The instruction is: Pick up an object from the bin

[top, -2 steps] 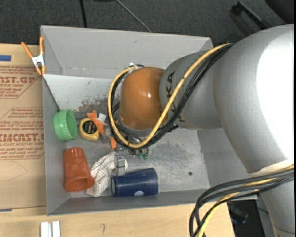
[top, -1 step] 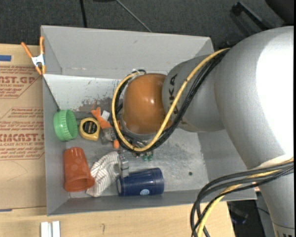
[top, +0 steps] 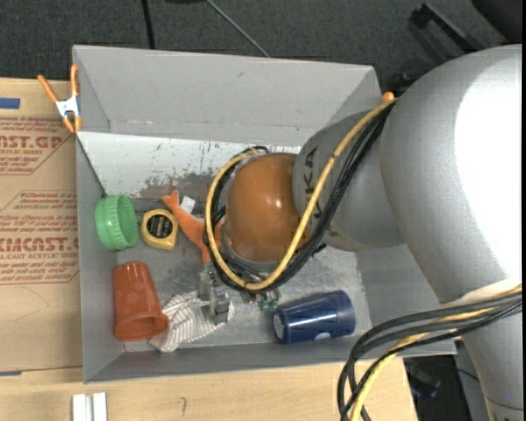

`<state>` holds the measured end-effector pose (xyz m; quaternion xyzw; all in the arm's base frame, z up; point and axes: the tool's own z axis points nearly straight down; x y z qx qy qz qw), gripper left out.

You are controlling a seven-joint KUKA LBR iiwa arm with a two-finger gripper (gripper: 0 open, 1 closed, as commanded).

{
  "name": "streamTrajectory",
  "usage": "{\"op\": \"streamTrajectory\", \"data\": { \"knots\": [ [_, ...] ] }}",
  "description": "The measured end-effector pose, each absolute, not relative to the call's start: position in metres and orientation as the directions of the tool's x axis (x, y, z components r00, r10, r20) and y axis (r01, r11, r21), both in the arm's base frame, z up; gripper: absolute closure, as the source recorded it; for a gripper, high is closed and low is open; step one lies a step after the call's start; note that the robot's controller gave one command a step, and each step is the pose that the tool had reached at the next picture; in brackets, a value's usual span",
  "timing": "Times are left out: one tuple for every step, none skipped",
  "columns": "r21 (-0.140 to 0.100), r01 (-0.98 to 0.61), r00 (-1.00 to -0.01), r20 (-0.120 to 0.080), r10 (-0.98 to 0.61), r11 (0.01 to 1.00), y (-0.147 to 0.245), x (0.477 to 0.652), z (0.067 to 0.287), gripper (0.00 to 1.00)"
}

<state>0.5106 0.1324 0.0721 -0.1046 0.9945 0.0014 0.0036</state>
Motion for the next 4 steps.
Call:
{"op": "streamTrajectory", "data": {
  "knots": [
    [0.002,-0.208,-0.978,-0.007,-0.208,0.978,0.132,0.511,0.072,1.0],
    [0.001,-0.202,-0.979,-0.001,-0.202,0.979,0.128,0.509,0.161,1.0],
    [0.001,-0.202,-0.979,-0.001,-0.202,0.979,0.128,0.509,0.161,1.0],
    [0.0,-0.213,-0.977,0.007,-0.213,0.977,0.128,0.507,0.204,1.0]
  ]
}}
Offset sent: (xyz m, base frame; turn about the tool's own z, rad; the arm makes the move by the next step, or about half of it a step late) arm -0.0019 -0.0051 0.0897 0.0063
